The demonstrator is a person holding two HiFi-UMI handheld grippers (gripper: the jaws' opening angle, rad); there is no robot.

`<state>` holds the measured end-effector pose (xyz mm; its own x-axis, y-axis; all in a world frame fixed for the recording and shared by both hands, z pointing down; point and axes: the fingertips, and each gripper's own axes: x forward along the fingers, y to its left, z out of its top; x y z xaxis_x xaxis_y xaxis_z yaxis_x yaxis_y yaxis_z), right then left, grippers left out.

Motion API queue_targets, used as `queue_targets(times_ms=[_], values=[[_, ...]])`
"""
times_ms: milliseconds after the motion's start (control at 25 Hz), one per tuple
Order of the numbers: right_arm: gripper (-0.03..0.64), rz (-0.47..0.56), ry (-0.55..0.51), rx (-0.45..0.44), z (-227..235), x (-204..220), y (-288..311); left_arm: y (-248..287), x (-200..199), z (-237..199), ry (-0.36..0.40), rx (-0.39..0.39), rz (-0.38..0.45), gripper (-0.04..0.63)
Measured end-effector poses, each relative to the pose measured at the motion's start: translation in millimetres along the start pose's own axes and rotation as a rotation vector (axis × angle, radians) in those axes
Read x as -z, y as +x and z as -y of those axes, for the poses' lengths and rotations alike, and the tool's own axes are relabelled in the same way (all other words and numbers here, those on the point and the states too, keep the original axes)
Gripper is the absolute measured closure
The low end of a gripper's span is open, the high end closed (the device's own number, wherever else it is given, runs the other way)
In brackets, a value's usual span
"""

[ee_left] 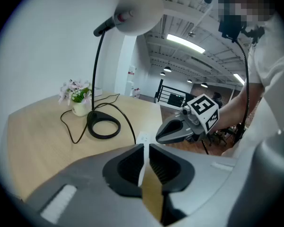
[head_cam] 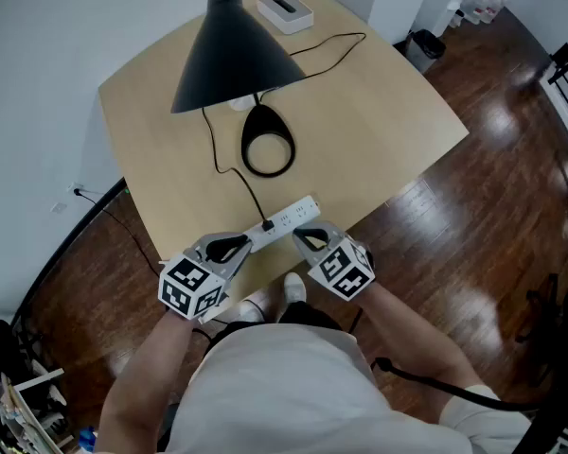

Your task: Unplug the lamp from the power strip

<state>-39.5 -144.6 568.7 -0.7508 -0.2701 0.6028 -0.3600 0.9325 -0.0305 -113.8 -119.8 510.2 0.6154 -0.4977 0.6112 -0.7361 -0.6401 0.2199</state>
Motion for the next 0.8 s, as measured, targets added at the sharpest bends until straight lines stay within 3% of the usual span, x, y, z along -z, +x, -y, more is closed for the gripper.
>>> queue_targets(times_ms=[80, 400, 800], values=[[0.609, -0.006, 0.004, 0.003, 12.3, 0.6, 13.2, 18.8, 4.5, -9.8, 0.006, -0.004, -0.040, 0.517], [0.609, -0.054, -0.004, -0.005, 26.1, 7.8, 46.7, 73.4, 19.1, -25.9, 0.069, 0.017, -0.176, 0.476], [0.609, -0.051, 0.009, -0.019, 24.8, 7.6, 49.2, 90.4, 23.8, -25.7, 0.158, 0.049, -0.221, 0.538]])
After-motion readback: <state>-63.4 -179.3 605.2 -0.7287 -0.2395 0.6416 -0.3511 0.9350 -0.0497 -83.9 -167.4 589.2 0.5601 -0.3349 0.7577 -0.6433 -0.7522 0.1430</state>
